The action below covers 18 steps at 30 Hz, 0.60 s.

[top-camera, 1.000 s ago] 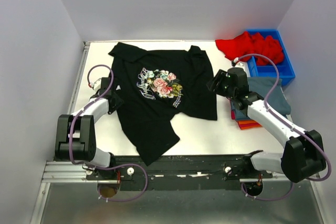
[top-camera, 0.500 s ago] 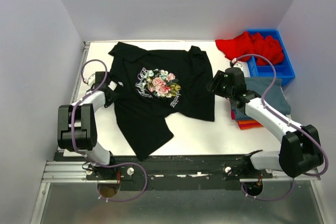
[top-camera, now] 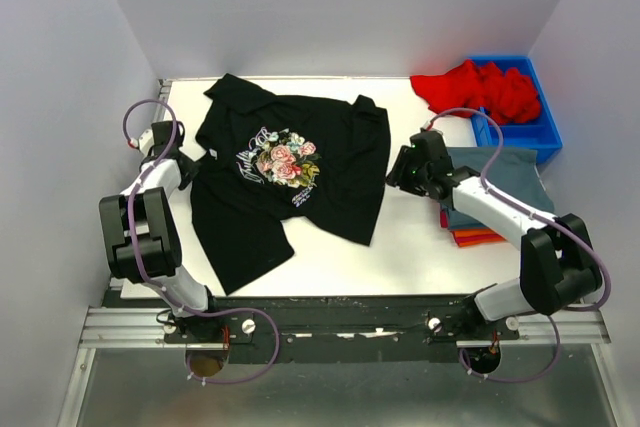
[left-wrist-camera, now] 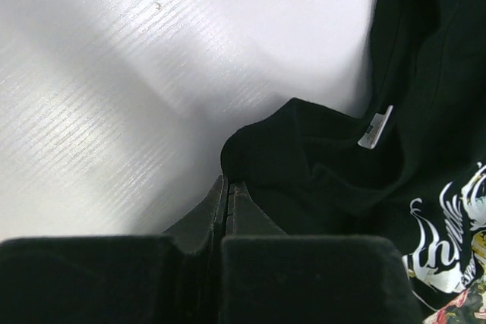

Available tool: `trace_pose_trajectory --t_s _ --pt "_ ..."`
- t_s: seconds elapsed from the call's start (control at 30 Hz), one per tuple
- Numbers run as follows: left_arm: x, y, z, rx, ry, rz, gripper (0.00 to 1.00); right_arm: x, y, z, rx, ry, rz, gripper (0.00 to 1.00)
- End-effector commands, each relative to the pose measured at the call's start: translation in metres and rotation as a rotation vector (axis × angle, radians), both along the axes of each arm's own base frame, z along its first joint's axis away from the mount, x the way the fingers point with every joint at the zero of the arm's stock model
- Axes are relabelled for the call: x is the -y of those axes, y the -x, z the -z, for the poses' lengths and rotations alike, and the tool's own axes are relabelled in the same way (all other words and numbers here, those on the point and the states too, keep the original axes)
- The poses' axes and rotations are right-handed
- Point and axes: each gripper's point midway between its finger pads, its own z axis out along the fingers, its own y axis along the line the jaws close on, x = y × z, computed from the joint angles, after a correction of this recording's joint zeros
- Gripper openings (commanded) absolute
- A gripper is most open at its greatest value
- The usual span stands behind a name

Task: Fold and stack the t-shirts
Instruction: Flatten out the tshirt

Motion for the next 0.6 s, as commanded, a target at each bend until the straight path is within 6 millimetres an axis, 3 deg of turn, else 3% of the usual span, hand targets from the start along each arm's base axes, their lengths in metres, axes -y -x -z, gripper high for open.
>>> trace_pose_trajectory --t_s 0.0,0.17,0.33,0.57 --pt "0.002 0.002 0.008 -0.01 0.002 0.024 0.0 -0.02 0.03 0.016 -0.082 0.021 -0.118 0.56" --pt "0.001 0.004 0.01 -0.019 -0.009 0.028 0.0 -0.026 0.059 0.042 -0.148 0.058 -0.175 0.55" --pt "0.001 0.003 0.006 -0.007 -0.015 0.031 0.0 -0.027 0.065 0.06 -0.188 0.08 -0.168 0.54" --pt "0.003 0.003 0.003 0.009 -0.005 0.037 0.0 -0.053 0.08 0.077 -0.252 0.055 -0.215 0.51"
